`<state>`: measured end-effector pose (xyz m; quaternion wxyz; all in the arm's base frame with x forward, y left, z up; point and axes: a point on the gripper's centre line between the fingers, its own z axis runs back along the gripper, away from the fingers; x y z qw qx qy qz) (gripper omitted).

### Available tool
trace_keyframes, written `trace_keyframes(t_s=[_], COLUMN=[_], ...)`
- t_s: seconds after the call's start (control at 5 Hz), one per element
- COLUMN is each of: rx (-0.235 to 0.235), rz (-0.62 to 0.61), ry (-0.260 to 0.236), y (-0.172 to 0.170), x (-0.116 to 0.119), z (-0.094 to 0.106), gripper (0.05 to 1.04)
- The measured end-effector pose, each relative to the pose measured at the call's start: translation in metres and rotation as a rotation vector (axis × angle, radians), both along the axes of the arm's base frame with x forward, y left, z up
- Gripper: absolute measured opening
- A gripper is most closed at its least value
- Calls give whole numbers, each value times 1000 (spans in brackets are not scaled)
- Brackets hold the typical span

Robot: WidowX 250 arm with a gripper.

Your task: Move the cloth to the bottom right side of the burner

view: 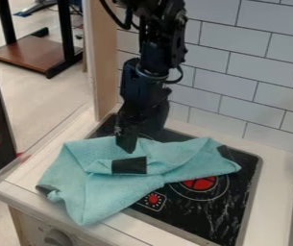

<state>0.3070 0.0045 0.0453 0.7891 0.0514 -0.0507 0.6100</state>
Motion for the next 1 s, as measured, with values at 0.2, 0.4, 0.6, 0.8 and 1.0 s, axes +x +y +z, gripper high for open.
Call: trace_keyframes(t_s=[0.2, 0.4, 0.6, 0.8, 1.0], rx=[-9, 11, 20, -6, -49], rz=[-25, -36, -33, -33, -34], ry=[4, -13, -10, -7, -22], y=[-1, -2, -1, -5, -13], x=[-12, -18, -14, -12, -2], z=[-17, -32, -50, -55, -57], gripper=[999, 999, 999, 999, 999])
